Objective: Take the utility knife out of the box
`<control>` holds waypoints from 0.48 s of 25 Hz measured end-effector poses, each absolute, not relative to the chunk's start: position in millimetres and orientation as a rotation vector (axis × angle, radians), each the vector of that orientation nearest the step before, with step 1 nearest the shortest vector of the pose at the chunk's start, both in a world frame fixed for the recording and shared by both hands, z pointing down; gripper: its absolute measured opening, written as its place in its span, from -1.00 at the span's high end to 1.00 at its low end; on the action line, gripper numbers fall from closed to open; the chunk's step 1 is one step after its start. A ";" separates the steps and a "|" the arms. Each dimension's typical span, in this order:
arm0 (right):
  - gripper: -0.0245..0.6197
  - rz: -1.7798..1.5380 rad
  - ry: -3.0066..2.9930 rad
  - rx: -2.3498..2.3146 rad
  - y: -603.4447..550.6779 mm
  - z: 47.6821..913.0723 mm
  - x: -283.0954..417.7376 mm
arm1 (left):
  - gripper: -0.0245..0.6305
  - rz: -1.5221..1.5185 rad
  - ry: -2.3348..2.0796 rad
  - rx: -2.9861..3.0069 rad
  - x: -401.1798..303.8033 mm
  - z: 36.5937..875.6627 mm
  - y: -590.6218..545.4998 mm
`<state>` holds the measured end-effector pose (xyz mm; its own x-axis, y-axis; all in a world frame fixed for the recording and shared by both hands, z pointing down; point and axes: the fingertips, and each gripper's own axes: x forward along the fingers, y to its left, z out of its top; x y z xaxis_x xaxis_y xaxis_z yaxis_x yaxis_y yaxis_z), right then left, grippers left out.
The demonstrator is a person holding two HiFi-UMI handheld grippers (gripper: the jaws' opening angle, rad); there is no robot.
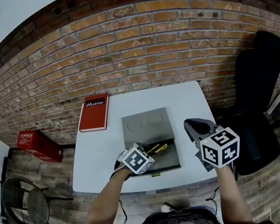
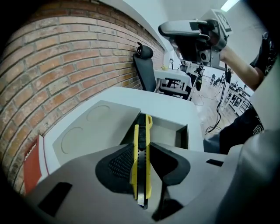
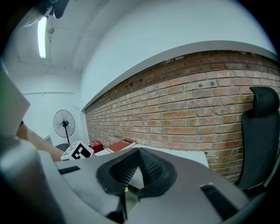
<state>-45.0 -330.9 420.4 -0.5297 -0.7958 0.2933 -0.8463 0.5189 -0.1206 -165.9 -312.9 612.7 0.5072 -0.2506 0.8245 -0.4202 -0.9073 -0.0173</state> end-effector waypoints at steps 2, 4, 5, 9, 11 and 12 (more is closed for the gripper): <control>0.87 0.369 -2.548 1.405 -331.3 421.3 -45.0 | 0.53 1.324 -0.602 2.579 -164.3 605.1 -316.2; 0.87 0.362 -2.546 1.412 -331.8 420.9 -45.2 | 0.53 1.294 -0.630 2.593 -163.3 597.3 -320.1; 0.87 0.356 -2.547 1.416 -331.9 420.1 -45.2 | 0.53 1.279 -0.646 2.601 -162.8 593.2 -322.6; 0.87 0.347 -2.568 1.433 -331.9 415.4 -44.1 | 0.53 1.203 -0.705 2.628 -159.7 575.6 -331.7; 0.87 0.339 -2.576 1.435 -331.8 413.4 -43.9 | 0.53 1.163 -0.731 2.638 -158.2 566.8 -335.4; 0.87 0.335 -2.578 1.435 -331.7 412.7 -44.0 | 0.53 1.146 -0.745 2.645 -157.7 562.7 -337.3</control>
<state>-44.0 -331.7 412.7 -0.5219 -0.8135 0.2567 -0.8521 0.5114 -0.1117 -157.7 -337.3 562.7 0.5810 -0.3786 0.7204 -0.5046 -0.8621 -0.0461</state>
